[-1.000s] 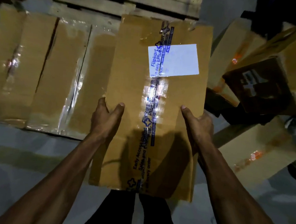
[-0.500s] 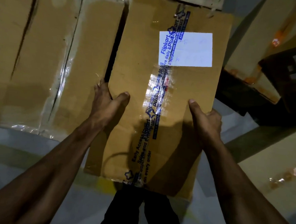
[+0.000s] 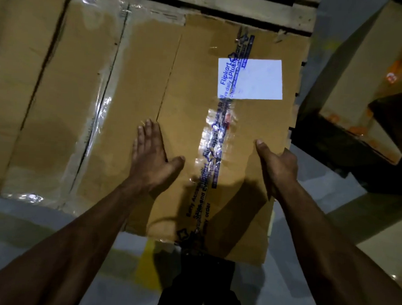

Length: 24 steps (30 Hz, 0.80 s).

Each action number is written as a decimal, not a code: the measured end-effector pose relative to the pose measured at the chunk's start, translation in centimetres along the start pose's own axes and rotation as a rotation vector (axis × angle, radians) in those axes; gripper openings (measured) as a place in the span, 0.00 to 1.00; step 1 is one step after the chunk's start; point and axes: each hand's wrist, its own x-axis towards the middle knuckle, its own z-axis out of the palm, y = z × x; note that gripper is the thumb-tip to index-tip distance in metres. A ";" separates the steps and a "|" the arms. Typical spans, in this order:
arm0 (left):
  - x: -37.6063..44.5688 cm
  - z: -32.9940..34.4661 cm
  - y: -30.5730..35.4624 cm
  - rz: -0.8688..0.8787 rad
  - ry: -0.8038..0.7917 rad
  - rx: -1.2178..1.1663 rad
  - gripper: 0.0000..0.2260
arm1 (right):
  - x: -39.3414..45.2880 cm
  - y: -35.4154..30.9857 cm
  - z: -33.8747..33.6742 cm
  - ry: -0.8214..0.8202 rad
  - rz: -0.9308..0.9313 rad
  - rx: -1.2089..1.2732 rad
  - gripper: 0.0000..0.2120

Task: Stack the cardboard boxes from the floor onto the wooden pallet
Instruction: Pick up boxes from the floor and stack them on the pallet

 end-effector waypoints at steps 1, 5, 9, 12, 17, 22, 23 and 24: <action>0.0 0.1 0.0 0.000 0.002 0.022 0.51 | 0.2 0.0 0.0 -0.002 -0.001 -0.020 0.37; 0.0 0.3 0.2 -0.001 0.012 0.063 0.48 | 0.0 0.4 0.1 -0.002 -0.014 -0.029 0.45; 0.0 0.0 -0.4 0.026 -0.006 0.104 0.47 | -1.1 0.4 0.4 0.016 -0.035 -0.034 0.39; -0.1 -0.3 -0.4 0.034 -0.036 0.090 0.48 | -1.1 0.9 0.2 0.020 -0.056 -0.041 0.34; -0.3 -0.5 -0.2 0.015 -0.040 0.108 0.47 | -0.3 1.1 0.0 0.008 -0.067 -0.079 0.31; -1.0 -0.7 -0.7 0.033 -0.075 0.141 0.47 | 0.0 1.0 0.1 0.006 -0.056 -0.091 0.32; -1.0 -0.8 -0.7 0.037 -0.079 0.144 0.46 | -0.1 0.9 0.0 -0.004 -0.053 -0.095 0.32; -1.1 -0.8 -0.8 0.041 -0.081 0.148 0.45 | -0.3 0.7 0.0 -0.010 -0.044 -0.097 0.32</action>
